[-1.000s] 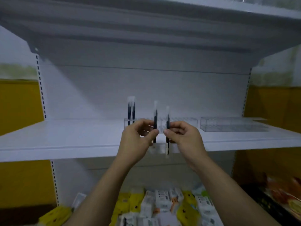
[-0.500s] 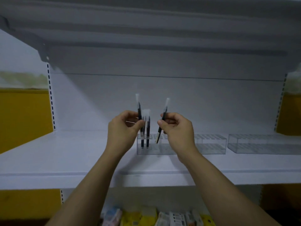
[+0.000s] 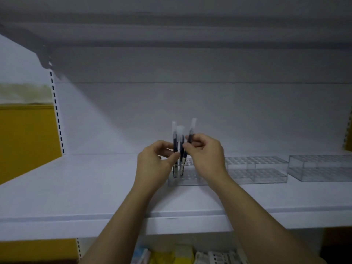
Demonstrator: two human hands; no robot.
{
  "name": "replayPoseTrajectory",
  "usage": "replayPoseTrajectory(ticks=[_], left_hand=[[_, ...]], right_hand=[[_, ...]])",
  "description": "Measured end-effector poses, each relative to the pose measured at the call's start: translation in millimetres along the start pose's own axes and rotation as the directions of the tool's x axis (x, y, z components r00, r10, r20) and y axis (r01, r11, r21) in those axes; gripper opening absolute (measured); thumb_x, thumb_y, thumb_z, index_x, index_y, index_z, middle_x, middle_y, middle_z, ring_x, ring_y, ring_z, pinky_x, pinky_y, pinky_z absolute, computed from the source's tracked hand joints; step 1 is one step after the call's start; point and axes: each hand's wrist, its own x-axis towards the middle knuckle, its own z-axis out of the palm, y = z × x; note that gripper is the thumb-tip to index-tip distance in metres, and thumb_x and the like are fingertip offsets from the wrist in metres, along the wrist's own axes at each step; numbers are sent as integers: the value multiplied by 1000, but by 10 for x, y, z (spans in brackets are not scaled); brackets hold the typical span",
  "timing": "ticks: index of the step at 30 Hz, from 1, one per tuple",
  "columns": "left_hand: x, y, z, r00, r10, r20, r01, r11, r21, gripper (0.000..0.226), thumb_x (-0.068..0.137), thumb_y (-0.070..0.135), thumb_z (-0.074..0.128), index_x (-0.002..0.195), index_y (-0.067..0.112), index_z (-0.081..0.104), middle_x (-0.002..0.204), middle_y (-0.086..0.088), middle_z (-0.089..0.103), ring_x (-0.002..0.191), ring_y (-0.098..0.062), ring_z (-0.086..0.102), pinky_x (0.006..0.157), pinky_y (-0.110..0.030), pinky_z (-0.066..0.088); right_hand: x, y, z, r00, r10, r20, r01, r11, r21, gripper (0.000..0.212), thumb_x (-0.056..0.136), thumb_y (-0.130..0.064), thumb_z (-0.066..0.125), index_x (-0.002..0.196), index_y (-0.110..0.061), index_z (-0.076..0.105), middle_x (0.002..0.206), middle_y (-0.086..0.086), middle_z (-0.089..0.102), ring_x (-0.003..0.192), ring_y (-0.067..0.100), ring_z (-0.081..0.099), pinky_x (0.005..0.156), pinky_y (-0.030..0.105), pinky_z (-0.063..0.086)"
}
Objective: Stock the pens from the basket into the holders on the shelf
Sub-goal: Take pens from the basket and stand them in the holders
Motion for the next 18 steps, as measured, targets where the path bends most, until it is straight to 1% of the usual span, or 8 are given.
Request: replayPoseTrajectory(ticks=[1,2,5,6,8,10,15,18], left_hand=[[5,-11,0,1000,-8,3,8,1000,3,12,77,23,78,81,28,68,68,11,70,64,1,64,64,-21,51],[11,-20,-2,1000,-17,6,17,1000,4,11,77,24,78,81,27,68,69,11,70,64,2,63,64,-21,50],[7,-32,-9,999,-48,7,48,999,3,10,76,26,79,82,25,70,69,10,70,63,3,63,64,-19,49],[4,-36,-12,999,-55,1,55,999,3,10,76,27,79,82,26,70,69,10,70,63,3,63,62,-16,48],[-3,-41,-10,998,-65,-17,65,998,3,10,77,26,79,81,26,70,67,10,69,62,5,63,56,-7,44],[-6,-39,-5,997,-65,-38,66,998,15,9,77,25,78,80,26,69,65,10,69,62,6,62,54,-3,40],[-23,-14,3,999,-49,13,47,993,109,11,76,20,78,73,25,69,62,15,66,63,12,59,54,0,37],[-54,-20,12,999,-31,18,28,989,147,6,78,21,77,78,24,72,71,16,67,68,9,60,58,0,38]], right_hand=[[-3,-2,11,1000,-13,21,15,996,-85,7,85,-20,71,86,-26,69,73,-15,64,67,-2,62,59,8,46],[-8,-3,19,999,-28,33,33,987,-159,6,85,-21,70,87,-27,69,71,-17,62,66,-3,59,55,8,44],[-48,17,21,996,-68,61,84,944,-318,9,84,-25,72,90,-28,67,68,-19,56,64,0,55,57,19,45],[-68,21,21,994,-78,83,102,928,-357,11,84,-26,72,94,-27,67,67,-19,55,62,0,54,56,19,43],[-96,31,20,990,-88,111,124,915,-385,16,86,-27,71,101,-24,68,66,-18,54,61,0,53,55,19,40],[-106,15,13,988,-91,122,134,901,-412,16,86,-28,70,102,-23,68,67,-16,56,64,4,55,57,22,42],[-151,-29,-12,982,-78,169,150,870,-470,20,88,-25,68,108,-22,69,79,-6,67,78,18,62,73,32,52],[-198,-34,-24,984,-63,164,131,884,-448,20,87,-22,69,106,-21,71,75,-6,65,73,16,61,73,32,53]])
